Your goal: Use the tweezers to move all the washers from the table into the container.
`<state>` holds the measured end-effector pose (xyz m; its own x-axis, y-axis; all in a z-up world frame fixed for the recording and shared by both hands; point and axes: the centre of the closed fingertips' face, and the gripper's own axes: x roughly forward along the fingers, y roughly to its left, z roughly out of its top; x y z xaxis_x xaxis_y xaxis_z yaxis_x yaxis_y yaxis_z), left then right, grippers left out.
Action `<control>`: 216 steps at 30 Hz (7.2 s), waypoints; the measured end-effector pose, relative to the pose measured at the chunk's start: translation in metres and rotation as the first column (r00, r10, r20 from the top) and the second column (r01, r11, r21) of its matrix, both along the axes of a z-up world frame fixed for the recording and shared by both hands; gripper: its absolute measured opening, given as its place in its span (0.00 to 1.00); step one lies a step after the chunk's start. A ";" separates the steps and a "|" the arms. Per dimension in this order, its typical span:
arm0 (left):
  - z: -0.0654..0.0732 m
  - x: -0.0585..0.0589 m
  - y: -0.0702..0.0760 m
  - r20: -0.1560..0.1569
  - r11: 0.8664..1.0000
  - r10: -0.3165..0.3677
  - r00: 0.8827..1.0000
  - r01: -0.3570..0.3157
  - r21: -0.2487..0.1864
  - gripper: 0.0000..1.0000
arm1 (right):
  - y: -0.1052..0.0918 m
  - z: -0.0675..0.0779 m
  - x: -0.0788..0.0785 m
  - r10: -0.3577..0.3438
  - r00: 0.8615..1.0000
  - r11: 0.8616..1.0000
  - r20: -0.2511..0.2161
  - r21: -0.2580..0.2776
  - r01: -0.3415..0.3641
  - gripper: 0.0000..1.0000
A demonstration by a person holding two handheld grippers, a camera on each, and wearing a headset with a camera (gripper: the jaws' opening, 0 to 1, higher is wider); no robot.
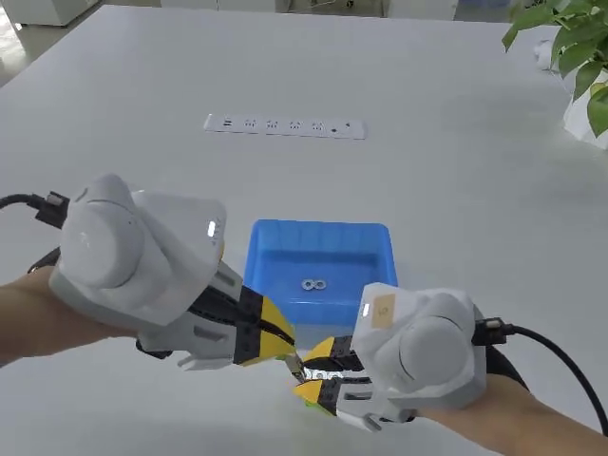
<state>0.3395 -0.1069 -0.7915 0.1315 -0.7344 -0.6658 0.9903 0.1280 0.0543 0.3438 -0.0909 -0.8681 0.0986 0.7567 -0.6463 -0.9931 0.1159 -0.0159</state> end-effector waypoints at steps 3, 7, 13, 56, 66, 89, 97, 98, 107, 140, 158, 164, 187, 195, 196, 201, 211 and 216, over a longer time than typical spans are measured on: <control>0.000 0.001 -0.002 -0.005 1.000 -0.011 1.000 0.011 0.005 0.05 | 0.002 0.003 0.003 0.022 1.000 1.000 0.001 0.014 -0.022 0.16; 0.001 0.003 -0.005 -0.005 1.000 -0.017 1.000 0.017 0.010 0.05 | 0.003 0.003 0.005 0.052 0.999 0.999 -0.001 0.005 -0.052 0.14; 0.000 0.004 -0.006 -0.010 1.000 -0.026 1.000 0.026 0.017 0.05 | 0.003 0.001 0.002 0.076 0.997 0.997 0.001 -0.005 -0.076 0.11; 0.061 0.010 0.004 0.134 0.997 -0.059 0.989 0.053 0.050 0.05 | 0.004 0.064 0.018 0.064 0.987 0.997 0.146 0.023 -0.068 0.10; 0.085 0.035 0.004 0.203 0.996 -0.072 0.977 0.061 0.061 0.05 | 0.007 0.089 0.048 0.033 0.978 0.998 0.208 0.050 -0.044 0.10; 0.063 0.087 0.002 0.162 0.996 -0.085 0.983 0.077 0.052 0.05 | 0.007 0.065 0.096 0.031 0.987 0.997 0.156 0.062 -0.041 0.10; 0.049 0.098 0.002 0.136 0.996 -0.077 0.988 0.070 0.053 0.05 | 0.009 0.050 0.107 0.044 0.992 0.997 0.122 0.059 -0.051 0.10; 0.046 0.099 0.003 0.132 0.996 -0.078 0.988 0.071 0.057 0.05 | 0.009 0.048 0.107 0.047 0.992 0.997 0.117 0.059 -0.055 0.09; 0.036 0.105 0.003 0.105 0.995 -0.075 0.992 0.068 0.067 0.05 | 0.011 0.038 0.112 0.055 0.995 0.996 0.078 0.071 -0.060 0.09; 0.004 0.108 0.006 0.050 0.985 -0.113 0.992 0.105 0.137 0.05 | 0.011 0.008 0.106 0.069 0.998 0.995 0.005 0.071 -0.069 0.10; 0.018 0.104 0.003 0.075 0.983 -0.126 0.989 0.114 0.142 0.05 | 0.011 0.021 0.106 0.049 0.999 0.996 0.017 0.077 -0.051 0.12; 0.028 0.096 0.002 0.086 0.982 -0.137 0.987 0.123 0.147 0.05 | 0.011 0.032 0.100 0.050 0.998 0.994 0.029 0.092 -0.052 0.13; 0.064 0.045 -0.002 0.124 0.985 -0.135 0.983 0.120 0.120 0.05 | 0.008 0.075 0.054 0.067 0.994 0.988 0.092 0.130 -0.078 0.16; 0.069 0.026 -0.005 0.127 0.985 -0.138 0.982 0.124 0.117 0.05 | 0.007 0.079 0.039 0.072 0.992 0.987 0.104 0.133 -0.086 0.16; 0.070 0.023 -0.006 0.125 0.986 -0.136 0.983 0.122 0.111 0.05 | 0.007 0.080 0.035 0.072 0.992 0.987 0.101 0.137 -0.086 0.16; 0.061 0.010 -0.008 0.110 0.987 -0.131 0.985 0.119 0.107 0.05 | 0.004 0.073 0.020 0.071 0.994 0.988 0.081 0.135 -0.082 0.15; 0.047 -0.007 -0.011 0.078 0.991 -0.114 0.990 0.107 0.080 0.05 | -0.001 0.059 -0.002 0.066 0.997 0.990 0.043 0.126 -0.071 0.15; 0.043 -0.008 -0.012 0.064 0.993 -0.106 0.992 0.101 0.068 0.05 | -0.002 0.056 -0.006 0.064 0.998 0.989 0.029 0.129 -0.067 0.15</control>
<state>0.3311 -0.1190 -0.7488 0.1029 -0.7021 -0.7046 0.9919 0.0191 0.1258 0.3382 -0.0926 -0.8126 0.0608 0.8396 -0.5398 -0.9981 0.0536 -0.0291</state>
